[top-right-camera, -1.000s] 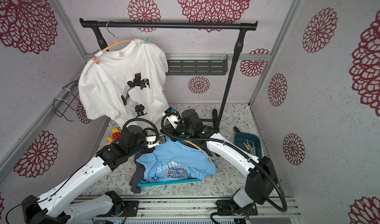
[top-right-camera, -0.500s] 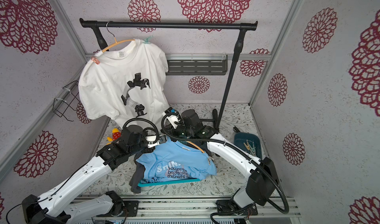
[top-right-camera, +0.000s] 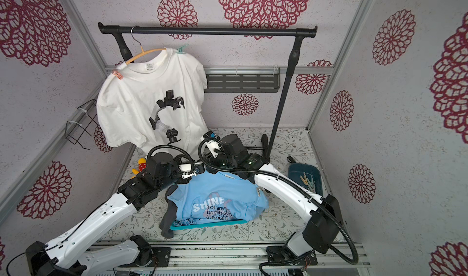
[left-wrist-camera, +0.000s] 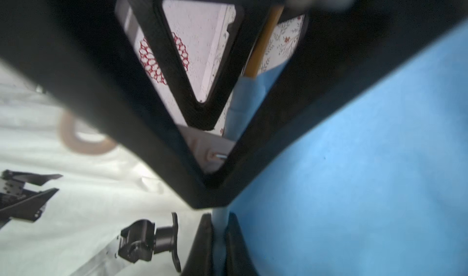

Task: Use clothespins to secure the t-shirt on both sides of the hanger
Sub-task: Clamp the T-shirt on the hanger.

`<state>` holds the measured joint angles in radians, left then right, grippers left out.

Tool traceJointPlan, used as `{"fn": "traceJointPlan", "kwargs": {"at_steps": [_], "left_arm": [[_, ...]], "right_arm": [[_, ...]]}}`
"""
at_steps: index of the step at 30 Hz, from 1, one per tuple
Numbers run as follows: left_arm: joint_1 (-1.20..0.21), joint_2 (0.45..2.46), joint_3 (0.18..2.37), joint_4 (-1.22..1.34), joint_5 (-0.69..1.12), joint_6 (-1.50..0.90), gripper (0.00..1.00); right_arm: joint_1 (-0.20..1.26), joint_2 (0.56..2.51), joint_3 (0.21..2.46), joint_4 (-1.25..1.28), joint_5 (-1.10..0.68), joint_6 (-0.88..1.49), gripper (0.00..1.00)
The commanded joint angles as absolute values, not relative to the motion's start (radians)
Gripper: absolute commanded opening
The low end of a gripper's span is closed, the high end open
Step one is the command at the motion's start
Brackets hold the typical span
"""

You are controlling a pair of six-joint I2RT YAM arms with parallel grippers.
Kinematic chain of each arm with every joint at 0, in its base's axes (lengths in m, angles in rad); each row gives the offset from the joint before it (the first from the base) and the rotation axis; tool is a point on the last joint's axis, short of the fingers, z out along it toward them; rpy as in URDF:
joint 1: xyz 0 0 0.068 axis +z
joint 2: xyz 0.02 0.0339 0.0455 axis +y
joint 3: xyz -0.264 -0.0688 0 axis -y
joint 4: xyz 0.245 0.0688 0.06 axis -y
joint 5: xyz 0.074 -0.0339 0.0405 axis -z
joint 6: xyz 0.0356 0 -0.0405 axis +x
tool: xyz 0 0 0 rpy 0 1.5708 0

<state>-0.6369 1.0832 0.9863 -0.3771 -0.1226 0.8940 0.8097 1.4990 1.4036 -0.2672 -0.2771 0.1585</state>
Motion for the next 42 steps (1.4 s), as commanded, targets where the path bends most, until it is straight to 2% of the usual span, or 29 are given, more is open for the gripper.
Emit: {"fn": "traceJointPlan", "kwargs": {"at_steps": [1, 16, 30, 34, 42], "left_arm": [[-0.64, 1.06, 0.991, -0.28, -0.142, 0.909, 0.0], [-0.64, 1.096, 0.992, -0.289, -0.208, 0.931, 0.0], [-0.64, 1.105, 0.992, -0.286, -0.229, 0.931, 0.0], [-0.64, 1.107, 0.992, -0.288, -0.233, 0.931, 0.0], [-0.641, 1.107, 0.994, -0.284, -0.235, 0.923, 0.0]], "right_arm": [[0.81, 1.485, 1.446, -0.299, -0.175, 0.167, 0.53], [0.807, 1.411, 1.448, -0.287, -0.149, 0.153, 0.67], [0.808, 1.31, 1.345, -0.247, -0.144, 0.155, 0.62], [0.809, 1.291, 1.344, -0.234, -0.07, 0.161, 0.59], [0.808, 1.205, 1.334, -0.237, 0.126, 0.168, 0.61]]}}
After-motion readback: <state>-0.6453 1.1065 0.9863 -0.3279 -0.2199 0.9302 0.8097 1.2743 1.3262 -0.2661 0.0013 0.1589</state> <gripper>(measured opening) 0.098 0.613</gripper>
